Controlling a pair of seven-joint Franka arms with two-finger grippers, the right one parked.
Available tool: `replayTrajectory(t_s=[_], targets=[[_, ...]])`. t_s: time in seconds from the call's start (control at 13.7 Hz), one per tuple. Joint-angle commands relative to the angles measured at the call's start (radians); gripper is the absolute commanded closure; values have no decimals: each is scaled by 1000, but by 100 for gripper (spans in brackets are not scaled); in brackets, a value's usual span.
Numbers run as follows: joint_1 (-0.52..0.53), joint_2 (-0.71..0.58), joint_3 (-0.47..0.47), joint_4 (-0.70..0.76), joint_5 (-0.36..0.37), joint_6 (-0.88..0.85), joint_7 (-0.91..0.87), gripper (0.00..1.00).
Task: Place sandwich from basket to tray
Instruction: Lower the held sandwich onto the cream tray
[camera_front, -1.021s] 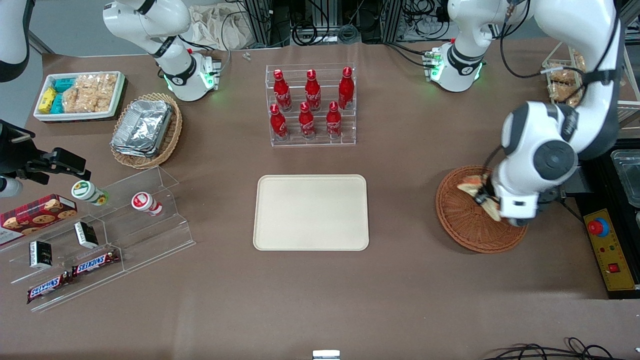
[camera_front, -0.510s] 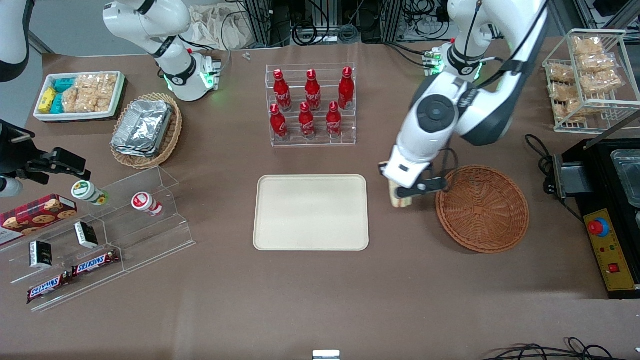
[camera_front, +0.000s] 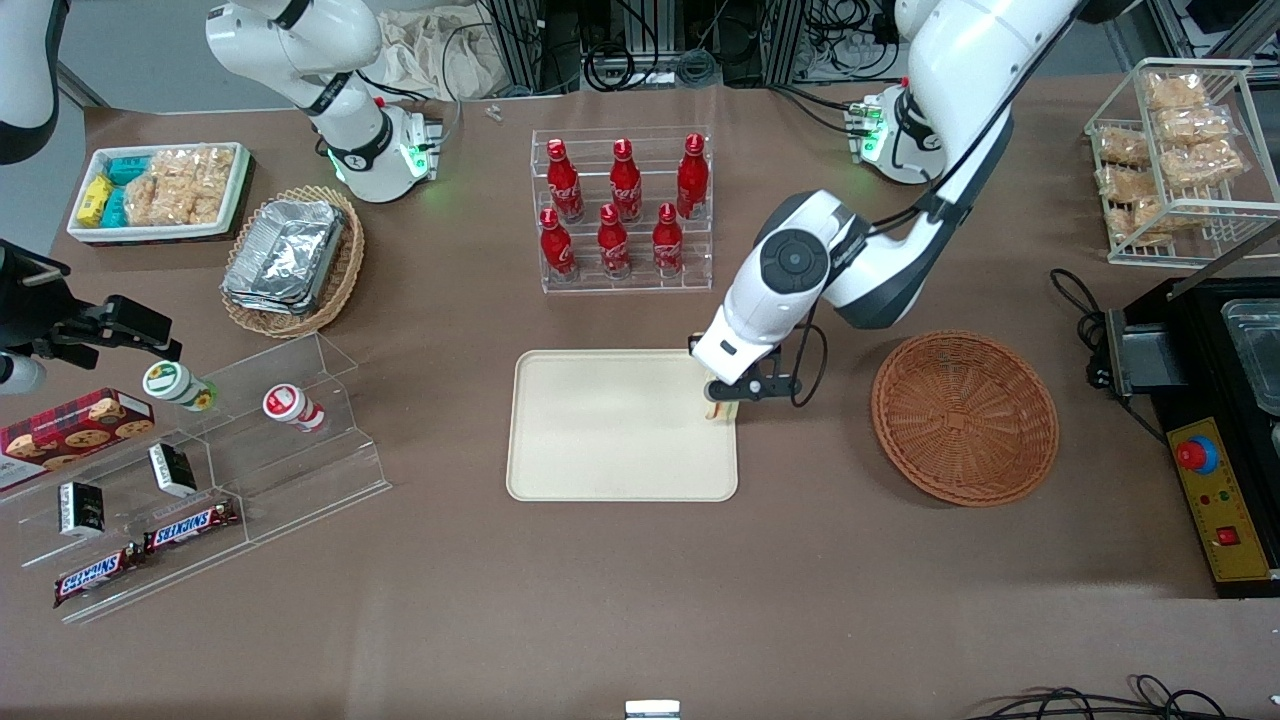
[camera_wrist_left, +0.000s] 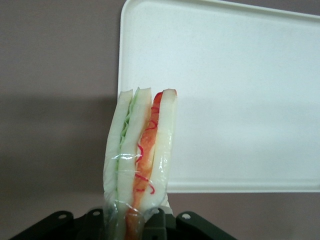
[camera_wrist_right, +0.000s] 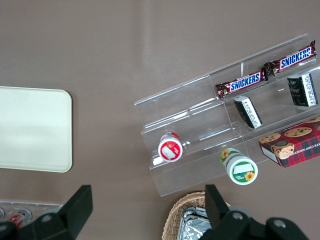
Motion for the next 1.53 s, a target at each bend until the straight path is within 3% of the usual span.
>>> replayTrajectory(t_s=[0.0, 0.15, 0.29, 0.36, 0.44, 0.58, 1.02, 1.46], targets=[[-5, 58, 2, 20, 54, 57, 0, 100], [-2, 83, 5, 20, 86, 83, -4, 100], [-5, 120, 10, 23, 106, 118, -7, 85], [-5, 128, 11, 28, 120, 132, -15, 51], [-3, 126, 11, 26, 143, 132, -24, 1], [-3, 137, 11, 31, 175, 132, -46, 0], [-2, 146, 11, 66, 175, 131, -69, 0], [36, -62, 11, 95, 171, 76, -245, 0]])
